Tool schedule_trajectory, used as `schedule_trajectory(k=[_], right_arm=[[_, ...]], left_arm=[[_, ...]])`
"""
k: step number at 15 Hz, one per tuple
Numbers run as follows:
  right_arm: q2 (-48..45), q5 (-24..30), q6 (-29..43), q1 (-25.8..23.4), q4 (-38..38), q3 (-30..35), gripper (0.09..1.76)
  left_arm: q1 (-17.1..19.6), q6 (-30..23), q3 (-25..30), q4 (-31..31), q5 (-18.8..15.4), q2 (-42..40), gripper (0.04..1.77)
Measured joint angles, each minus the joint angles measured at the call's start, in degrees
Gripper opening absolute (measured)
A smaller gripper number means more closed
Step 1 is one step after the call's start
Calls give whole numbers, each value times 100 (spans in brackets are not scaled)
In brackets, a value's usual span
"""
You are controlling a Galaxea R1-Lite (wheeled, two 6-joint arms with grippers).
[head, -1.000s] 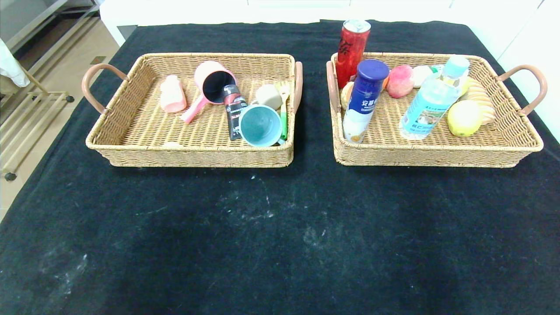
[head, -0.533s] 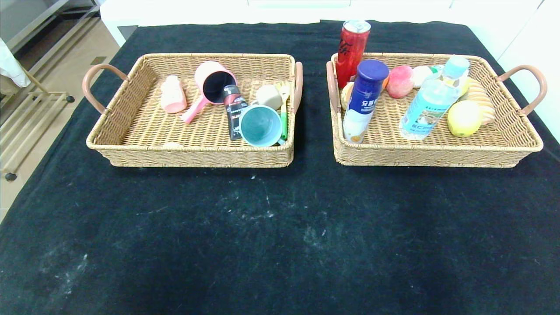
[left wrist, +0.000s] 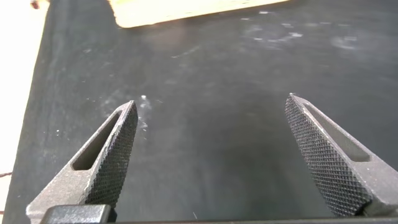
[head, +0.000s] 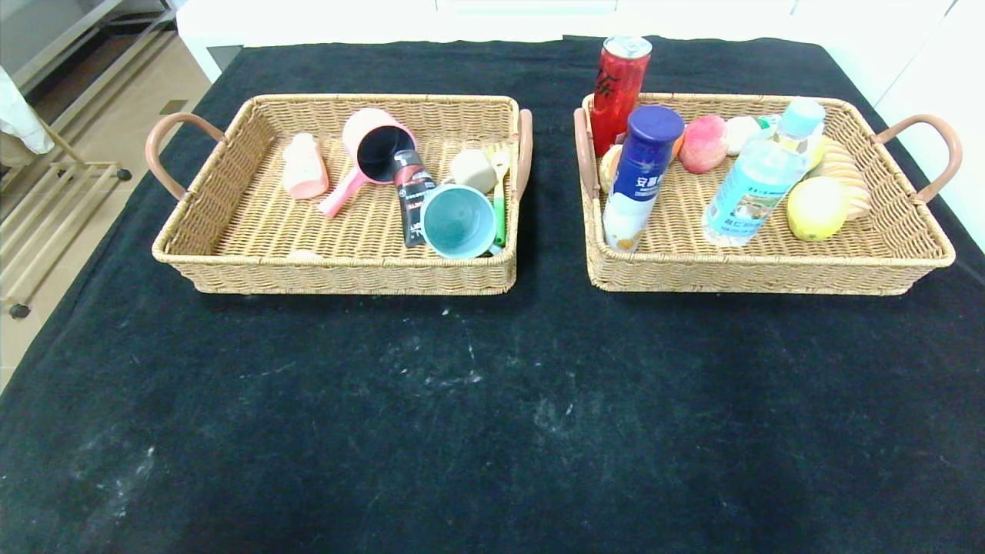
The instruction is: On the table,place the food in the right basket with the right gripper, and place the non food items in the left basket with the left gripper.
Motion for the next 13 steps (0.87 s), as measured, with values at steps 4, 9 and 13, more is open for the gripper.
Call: schedule_trajectory(k=[4,9,13], right_arm=[[-99,313,74,-5,-1514,1559,170],[-108,324,110,-11,-1520,1753,171],[-108,324,113,-11,-1518,1762,171]], left_arm=[[4,-183,1886,-1684,491,-74,172],[4,-740,2280,-1764,628,-90,172],[12,-1072,2294,-1788,739,-93,172]])
